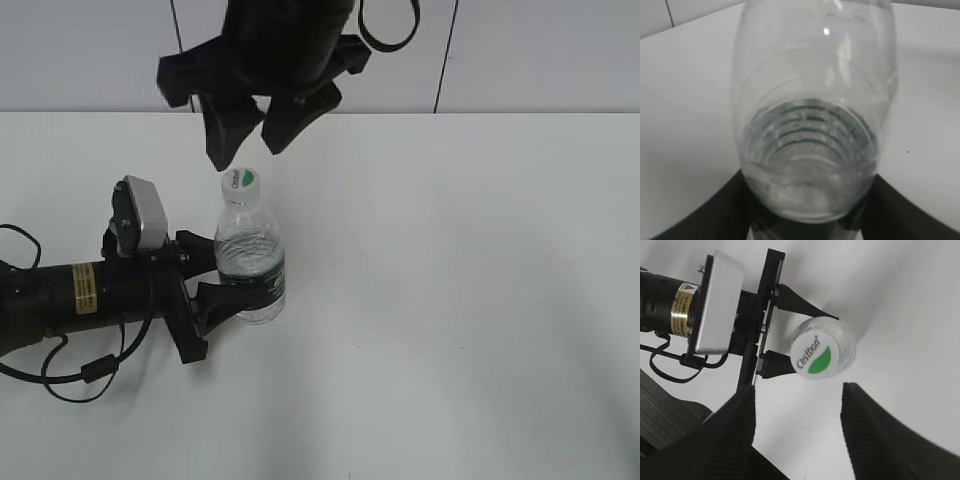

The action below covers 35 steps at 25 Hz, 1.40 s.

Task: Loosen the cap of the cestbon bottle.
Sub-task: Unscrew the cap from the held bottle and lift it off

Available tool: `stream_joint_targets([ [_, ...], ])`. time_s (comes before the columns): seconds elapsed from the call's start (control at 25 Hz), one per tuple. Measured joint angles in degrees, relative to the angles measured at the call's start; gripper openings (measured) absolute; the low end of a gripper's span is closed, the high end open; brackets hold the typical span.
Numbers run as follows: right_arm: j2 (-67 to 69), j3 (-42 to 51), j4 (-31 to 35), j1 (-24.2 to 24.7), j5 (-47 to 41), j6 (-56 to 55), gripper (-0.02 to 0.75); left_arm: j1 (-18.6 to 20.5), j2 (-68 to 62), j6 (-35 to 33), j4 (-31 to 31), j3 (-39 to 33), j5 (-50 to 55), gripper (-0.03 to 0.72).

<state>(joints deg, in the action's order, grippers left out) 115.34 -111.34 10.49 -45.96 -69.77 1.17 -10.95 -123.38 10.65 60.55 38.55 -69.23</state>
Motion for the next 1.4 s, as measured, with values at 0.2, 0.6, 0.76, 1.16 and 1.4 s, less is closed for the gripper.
stream_joint_targets([
  [0.2, 2.91, -0.82, -0.02, -0.07, 0.0, 0.0, 0.424, 0.0, 0.0, 0.0, 0.2, 0.0, -0.05, 0.372],
  [0.6, 5.83, -1.01, -0.96, -0.42, -0.09, 0.0, 0.424, 0.0, 0.0, 0.01, 0.59, 0.0, -0.11, 0.372],
  [0.76, 6.23, -1.37, -1.07, -0.42, -0.12, 0.0, 0.421, 0.0, 0.0, 0.01, 0.59, 0.0, -0.11, 0.372],
  [1.16, 6.23, -1.47, -5.86, -0.74, -0.12, 4.44, 0.301, -0.04, 0.0, 0.06, 0.69, 0.12, -0.06, 0.372],
  [1.4, 6.23, -1.66, -6.49, -0.93, -0.12, 29.03, 0.301, -0.04, 0.0, 0.12, 0.69, 0.12, -0.01, 0.372],
])
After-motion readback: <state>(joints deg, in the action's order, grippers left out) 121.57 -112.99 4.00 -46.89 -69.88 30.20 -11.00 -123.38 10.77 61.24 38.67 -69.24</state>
